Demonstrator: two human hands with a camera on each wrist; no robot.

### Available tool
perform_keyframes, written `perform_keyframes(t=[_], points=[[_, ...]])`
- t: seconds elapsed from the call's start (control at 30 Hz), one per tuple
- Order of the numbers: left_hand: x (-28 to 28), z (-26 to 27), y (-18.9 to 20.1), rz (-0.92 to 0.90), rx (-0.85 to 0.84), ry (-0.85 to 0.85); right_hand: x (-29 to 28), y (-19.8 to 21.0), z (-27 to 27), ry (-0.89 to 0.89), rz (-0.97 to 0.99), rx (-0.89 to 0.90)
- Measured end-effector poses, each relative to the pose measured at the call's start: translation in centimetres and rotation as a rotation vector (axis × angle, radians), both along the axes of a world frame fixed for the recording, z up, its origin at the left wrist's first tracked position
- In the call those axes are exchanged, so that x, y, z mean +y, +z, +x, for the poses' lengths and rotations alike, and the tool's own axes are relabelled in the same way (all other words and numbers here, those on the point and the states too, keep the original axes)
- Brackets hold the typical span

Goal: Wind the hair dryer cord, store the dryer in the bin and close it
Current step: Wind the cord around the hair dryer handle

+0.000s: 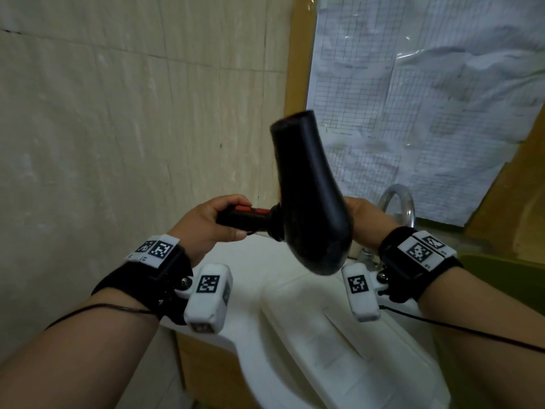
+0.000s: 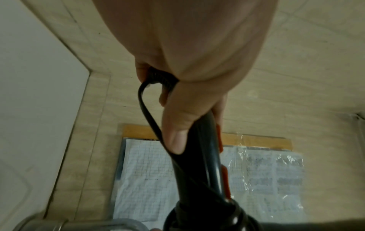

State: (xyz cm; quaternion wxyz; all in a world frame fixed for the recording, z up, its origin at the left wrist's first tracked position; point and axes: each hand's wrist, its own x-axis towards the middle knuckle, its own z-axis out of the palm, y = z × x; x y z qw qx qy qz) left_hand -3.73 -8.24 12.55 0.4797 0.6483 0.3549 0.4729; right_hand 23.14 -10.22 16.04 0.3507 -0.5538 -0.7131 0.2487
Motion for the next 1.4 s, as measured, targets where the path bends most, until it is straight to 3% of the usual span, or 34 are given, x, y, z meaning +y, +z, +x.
perform_keyframes(t=[0.1,0.23,0.33,0.77,1.2,1.4], points=[[-0.4,1.1,-0.4,-0.051,-0.13,0.043,-0.1,-0.2,-0.3,-0.03,0.026,0.002],[-1.4,3.2,-0.6,-0.147,-0.217,0.112,0.2,-1.7,-1.3,0.031,-0.176,0.517],[-1.9,4.6,-0.4,-0.226,-0.296,0.118,0.0,-2.4,-2.5,0.124,-0.264,0.697],[-2.1,8.1,-1.5,-0.33,-0.402,0.235,-1.1,-4.0,-5.4,0.132,-0.368,0.774],[-2.0,8.7,-2.7,-0.38,-0.398,0.222,-0.8,-4.8,-5.7,0.16,-0.391,0.82],[-2.0,8.5,-2.4,-0.454,-0.481,0.143,-0.8,-4.7,-5.8,0.15,-0.419,0.843]])
